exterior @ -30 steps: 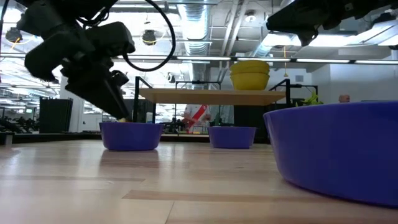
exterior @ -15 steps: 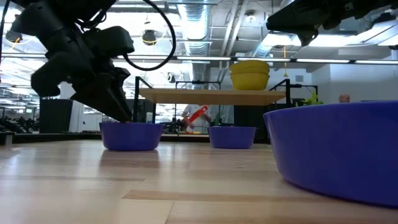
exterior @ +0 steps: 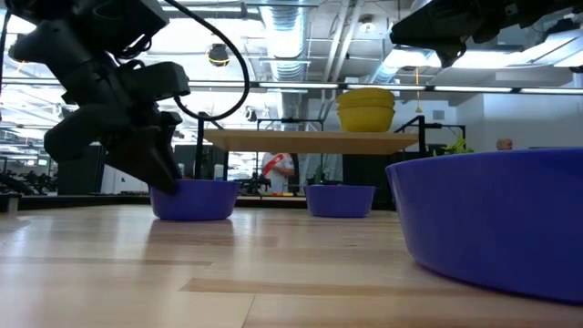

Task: Pick & Place Mini bowls
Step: Put the top left blue bowl on the shelf

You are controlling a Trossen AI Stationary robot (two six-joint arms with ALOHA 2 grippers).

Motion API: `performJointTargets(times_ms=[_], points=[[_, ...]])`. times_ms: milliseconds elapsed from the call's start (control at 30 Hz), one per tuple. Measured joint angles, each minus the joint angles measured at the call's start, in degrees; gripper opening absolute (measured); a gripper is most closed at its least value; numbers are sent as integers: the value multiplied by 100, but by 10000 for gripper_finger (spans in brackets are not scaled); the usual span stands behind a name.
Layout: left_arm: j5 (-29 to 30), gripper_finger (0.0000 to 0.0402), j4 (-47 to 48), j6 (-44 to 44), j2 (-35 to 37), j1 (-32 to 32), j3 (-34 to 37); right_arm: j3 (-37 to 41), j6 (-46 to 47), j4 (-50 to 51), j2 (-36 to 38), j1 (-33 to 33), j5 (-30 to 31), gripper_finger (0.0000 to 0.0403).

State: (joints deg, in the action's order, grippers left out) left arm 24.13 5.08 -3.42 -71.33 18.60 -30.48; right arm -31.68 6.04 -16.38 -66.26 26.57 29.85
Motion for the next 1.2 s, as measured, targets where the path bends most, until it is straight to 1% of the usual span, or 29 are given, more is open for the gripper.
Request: performJointTargets(times_ms=[100, 167, 233, 400, 667, 733, 800, 833, 900, 967, 1000, 1033, 1133, 1200], points=[[-300, 77, -2, 167, 0, -7, 0, 0, 0, 0, 0, 0, 0, 47], [-485, 48, -2, 331, 0, 14, 0, 0, -1, 0, 0, 0, 0, 47], [-546, 15, -13, 506, 0, 36, 0, 0, 0, 0, 0, 0, 0, 47], [-571, 8, 4, 630, 0, 168, -107, 0, 0, 0, 0, -2, 2, 47], [191, 8, -46, 490, 0, 578, -1034, 0, 0, 0, 0, -2, 3, 47], [702, 9, -51, 716, 0, 585, -1275, 0, 0, 0, 0, -2, 4, 47], [1229, 9, -36, 1180, 0, 567, -1524, 0, 0, 0, 0, -2, 4, 47], [1392, 8, -35, 1490, 0, 517, -1666, 0, 0, 0, 0, -2, 4, 47], [1489, 8, -21, 2113, 32, 368, -1986, 0, 0, 0, 0, -2, 4, 47], [1476, 9, 49, 2428, 39, 71, -2430, 0, 0, -7, 0, -2, 4, 47], [1402, 9, 277, 2452, 39, -117, -2725, 0, 0, -33, 0, -2, 2, 47], [1181, 8, 706, 2450, 39, -343, -3049, 0, 2, -68, 0, -2, 4, 47], [190, 7, 2000, 2387, -162, -1163, -4016, -1, 0, -90, 0, -2, 3, 47], [-61, 8, 2548, 2398, -347, -1717, -4495, -7, 0, -93, 0, -2, 3, 47]])
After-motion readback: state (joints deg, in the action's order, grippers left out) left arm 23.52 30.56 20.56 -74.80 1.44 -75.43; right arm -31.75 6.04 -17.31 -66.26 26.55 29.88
